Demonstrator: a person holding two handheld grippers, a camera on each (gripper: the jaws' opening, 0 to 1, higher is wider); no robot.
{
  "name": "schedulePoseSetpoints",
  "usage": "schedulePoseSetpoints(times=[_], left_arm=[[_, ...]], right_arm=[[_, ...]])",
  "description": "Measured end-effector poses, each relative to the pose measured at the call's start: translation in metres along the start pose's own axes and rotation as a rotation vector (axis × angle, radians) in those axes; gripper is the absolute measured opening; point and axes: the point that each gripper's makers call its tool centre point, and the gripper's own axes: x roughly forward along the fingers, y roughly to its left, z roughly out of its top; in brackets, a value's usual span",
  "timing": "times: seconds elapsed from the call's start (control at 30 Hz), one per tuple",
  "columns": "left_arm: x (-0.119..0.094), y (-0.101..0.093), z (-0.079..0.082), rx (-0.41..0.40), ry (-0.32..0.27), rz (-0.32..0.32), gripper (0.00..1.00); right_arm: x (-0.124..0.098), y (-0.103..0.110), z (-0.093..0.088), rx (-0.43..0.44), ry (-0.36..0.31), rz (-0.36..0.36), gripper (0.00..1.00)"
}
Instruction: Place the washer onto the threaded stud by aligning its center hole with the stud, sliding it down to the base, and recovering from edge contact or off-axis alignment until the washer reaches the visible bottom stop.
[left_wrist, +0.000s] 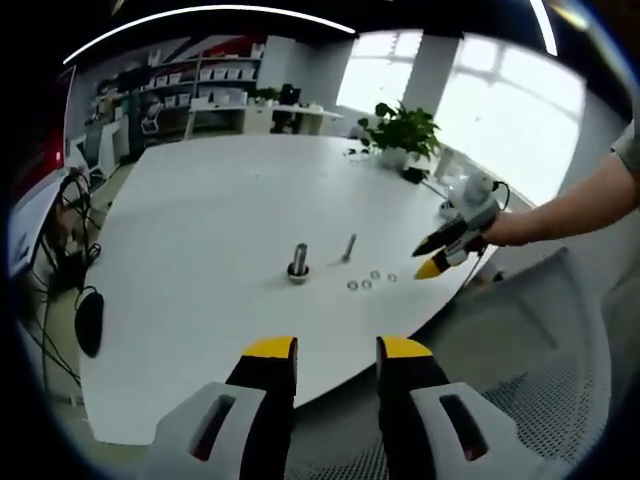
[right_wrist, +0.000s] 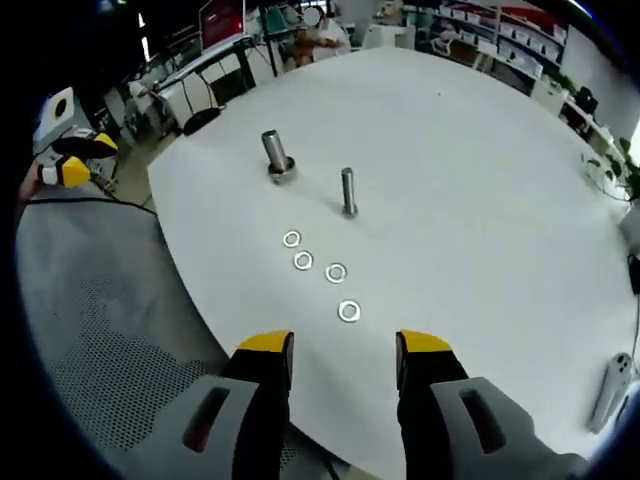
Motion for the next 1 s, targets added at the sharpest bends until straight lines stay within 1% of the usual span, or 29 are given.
schedulePoseSetpoints(times=[0.1,0.2,0.23,0.27,0.3,0.43,0.5,0.53,0.57,0.6,0.7,0.87,0.9,0.93,1.0], left_arm=[[0.0,0.001,0.001,-0.003,-0.005,0.005,0.29],[-0.001,0.002,0.003,-0.011,-0.019,0.006,0.29],[-0.001,0.002,0.003,-0.007,-0.017,0.004,0.29],[0.0,0.001,0.001,0.021,-0.005,0.01,0.29],[0.0,0.001,0.001,0.031,0.0,0.012,0.29],[0.0,0.002,0.0,0.012,-0.001,0.01,0.29],[0.0,0.002,0.001,0.012,-0.006,0.013,0.29],[0.0,0.002,0.001,0.012,-0.003,0.012,0.28],[0.0,0.002,0.001,0.012,-0.001,0.012,0.28],[0.0,0.002,0.0,0.013,0.0,0.011,0.28],[0.0,0.001,0.0,0.014,0.003,0.008,0.28],[0.0,0.001,0.0,0.015,0.003,0.008,0.28],[0.0,0.001,0.0,0.013,0.0,0.007,0.28],[0.0,0.001,0.002,0.012,-0.012,0.004,0.28],[-0.002,0.001,0.005,0.008,-0.029,0.006,0.28]], right_arm=[[0.007,0.005,0.0,-0.011,0.02,0.032,0.37],[0.014,0.003,-0.002,-0.069,0.047,0.02,0.35],[0.016,0.002,-0.002,-0.074,0.053,0.02,0.35],[0.019,0.001,-0.004,-0.075,0.071,0.018,0.35],[0.021,0.0,-0.005,-0.076,0.077,0.018,0.35],[0.025,-0.002,-0.003,-0.091,0.089,0.022,0.32],[0.028,0.001,-0.004,-0.097,0.107,0.04,0.32],[0.029,0.004,-0.001,-0.094,0.104,0.055,0.31],[0.03,0.003,0.001,-0.112,0.101,0.053,0.31],[0.032,-0.001,0.001,-0.165,0.114,0.033,0.31],[0.035,0.002,-0.001,-0.146,0.131,0.048,0.28],[0.041,-0.001,-0.009,-0.175,0.177,0.053,0.25],[0.04,-0.001,-0.006,-0.182,0.167,0.05,0.24],[0.041,0.0,-0.004,-0.162,0.165,0.056,0.25],[0.041,0.001,-0.004,-0.161,0.163,0.06,0.25]])
